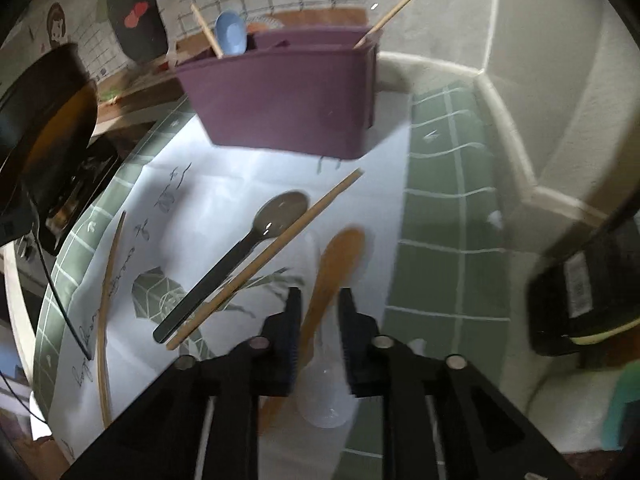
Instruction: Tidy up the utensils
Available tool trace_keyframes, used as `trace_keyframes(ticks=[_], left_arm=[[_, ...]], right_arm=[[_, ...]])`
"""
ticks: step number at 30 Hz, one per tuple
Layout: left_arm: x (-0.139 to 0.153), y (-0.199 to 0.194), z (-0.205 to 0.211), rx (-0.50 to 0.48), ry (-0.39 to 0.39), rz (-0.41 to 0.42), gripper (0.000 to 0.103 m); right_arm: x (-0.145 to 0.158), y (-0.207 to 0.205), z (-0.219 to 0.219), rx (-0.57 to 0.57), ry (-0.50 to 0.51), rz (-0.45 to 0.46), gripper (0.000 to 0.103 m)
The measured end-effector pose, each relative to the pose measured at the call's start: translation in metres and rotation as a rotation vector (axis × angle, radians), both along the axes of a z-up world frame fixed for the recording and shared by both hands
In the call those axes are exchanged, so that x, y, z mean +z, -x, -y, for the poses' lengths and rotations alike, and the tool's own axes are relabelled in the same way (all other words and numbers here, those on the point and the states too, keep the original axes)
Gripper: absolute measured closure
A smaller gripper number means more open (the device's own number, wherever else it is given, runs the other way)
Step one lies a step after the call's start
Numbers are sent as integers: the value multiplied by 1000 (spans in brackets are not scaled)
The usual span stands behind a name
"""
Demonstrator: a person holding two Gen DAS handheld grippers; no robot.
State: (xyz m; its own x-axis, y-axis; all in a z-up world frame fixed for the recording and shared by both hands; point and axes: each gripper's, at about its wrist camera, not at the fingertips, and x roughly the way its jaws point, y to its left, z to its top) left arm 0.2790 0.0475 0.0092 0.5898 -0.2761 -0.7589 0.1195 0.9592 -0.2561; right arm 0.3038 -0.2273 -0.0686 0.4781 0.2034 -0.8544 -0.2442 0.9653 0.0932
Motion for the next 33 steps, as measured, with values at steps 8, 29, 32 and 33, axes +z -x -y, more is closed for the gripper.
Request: trace_keyframes(ticks=[8,29,32,33], left_arm=[[-1,5,-2,12,-12,-6,69],[17,13,15,-79,12,77,70],[38,6,22,-105,19,134,70],[48,4,24,-115,19,158,70]], right_arm=[[-6,-25,-14,-105,97,41,62],[48,13,-36,-95,32,164,76],[72,24,-42,-80,33,229,76],[81,25,-45,-76,33,253,76]])
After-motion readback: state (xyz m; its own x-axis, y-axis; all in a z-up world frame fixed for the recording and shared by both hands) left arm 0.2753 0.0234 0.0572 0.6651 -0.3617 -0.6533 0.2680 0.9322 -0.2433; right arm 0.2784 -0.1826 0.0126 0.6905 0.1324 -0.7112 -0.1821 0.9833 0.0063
